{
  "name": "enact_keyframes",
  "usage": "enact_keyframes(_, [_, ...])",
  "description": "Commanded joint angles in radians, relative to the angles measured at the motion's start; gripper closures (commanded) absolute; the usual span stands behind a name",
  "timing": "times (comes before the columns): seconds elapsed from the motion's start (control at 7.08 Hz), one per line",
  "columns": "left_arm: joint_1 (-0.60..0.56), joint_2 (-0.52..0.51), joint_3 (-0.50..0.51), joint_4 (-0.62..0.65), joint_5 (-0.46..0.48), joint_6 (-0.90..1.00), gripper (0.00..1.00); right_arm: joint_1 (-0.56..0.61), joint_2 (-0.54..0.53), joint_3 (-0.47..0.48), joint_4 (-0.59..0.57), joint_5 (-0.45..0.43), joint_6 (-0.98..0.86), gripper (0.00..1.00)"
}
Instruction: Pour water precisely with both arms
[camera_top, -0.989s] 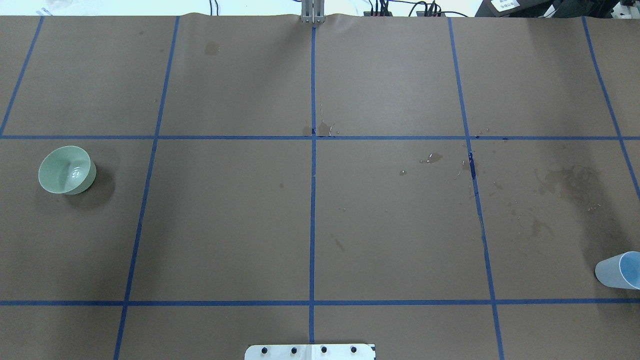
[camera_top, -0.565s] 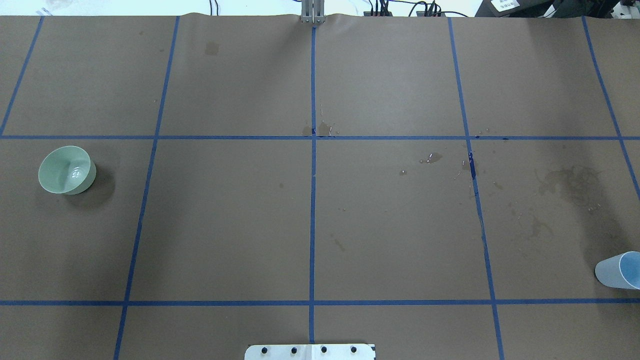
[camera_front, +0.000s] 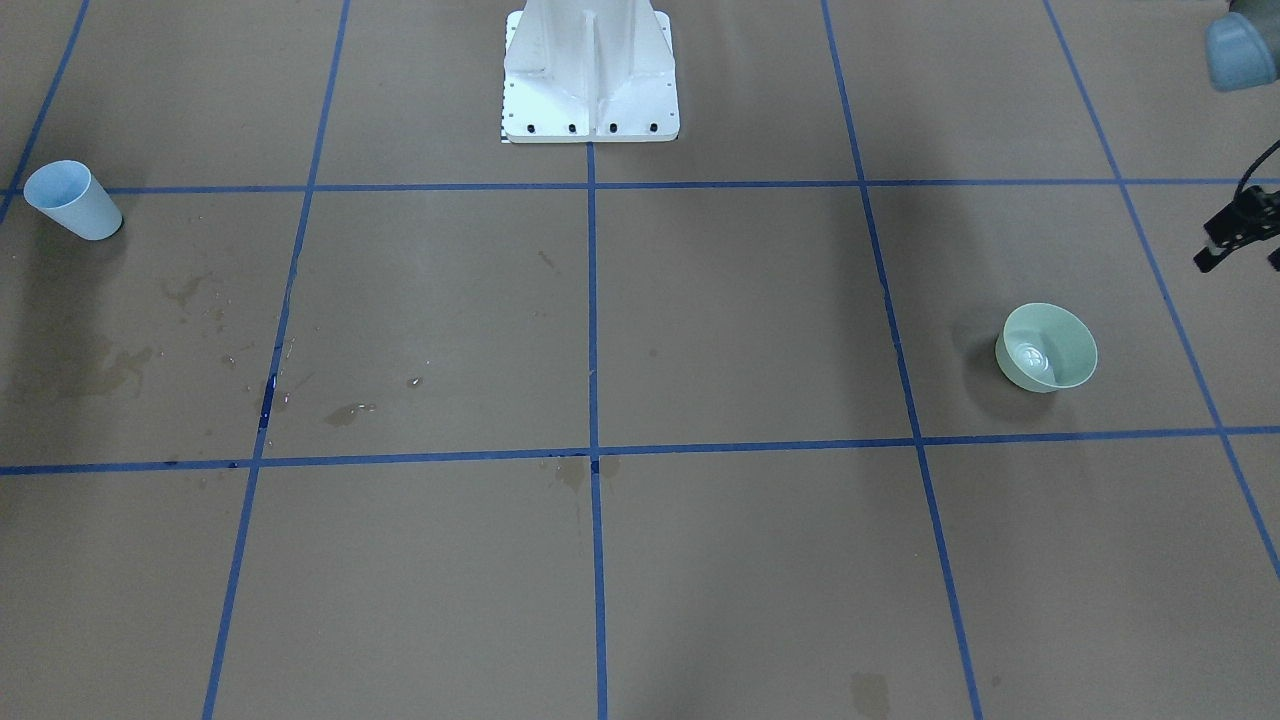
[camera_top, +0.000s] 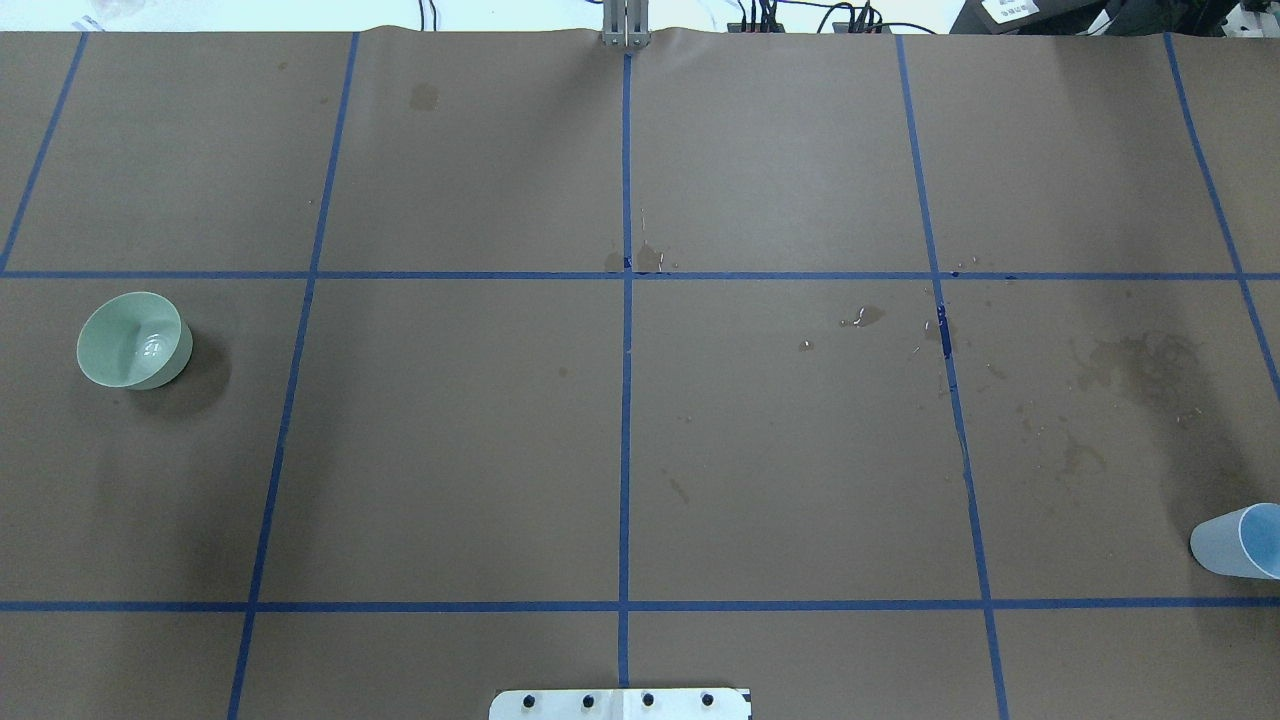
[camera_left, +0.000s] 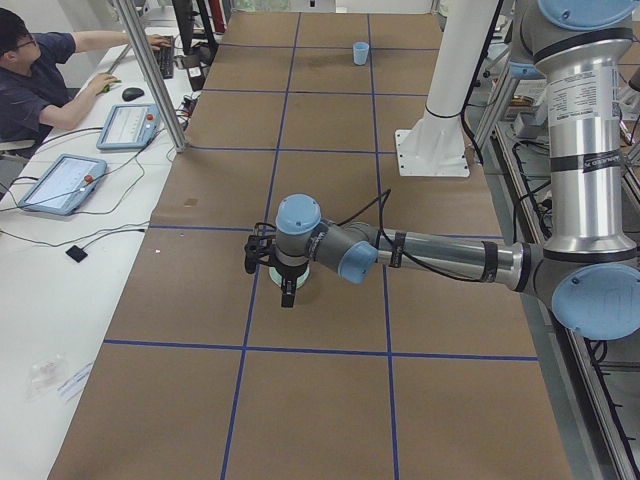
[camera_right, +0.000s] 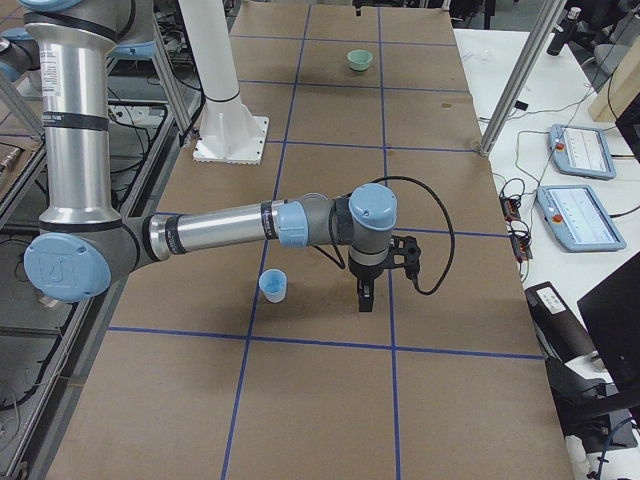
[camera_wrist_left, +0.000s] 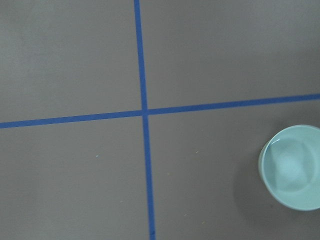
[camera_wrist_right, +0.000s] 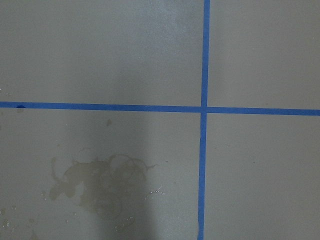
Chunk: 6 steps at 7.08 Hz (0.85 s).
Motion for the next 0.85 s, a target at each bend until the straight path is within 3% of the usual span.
enact_keyframes(0.0, [0.163, -0.019, 0.107, -0.230, 0.089, -0.257, 0.00, 0.000, 0.000, 0.000, 0.001, 0.000, 0.001, 0.00])
enact_keyframes(0.71, [0.197, -0.164, 0.277, -0.235, 0.094, -0.265, 0.00, 0.000, 0.000, 0.000, 0.001, 0.003, 0.001, 0.00])
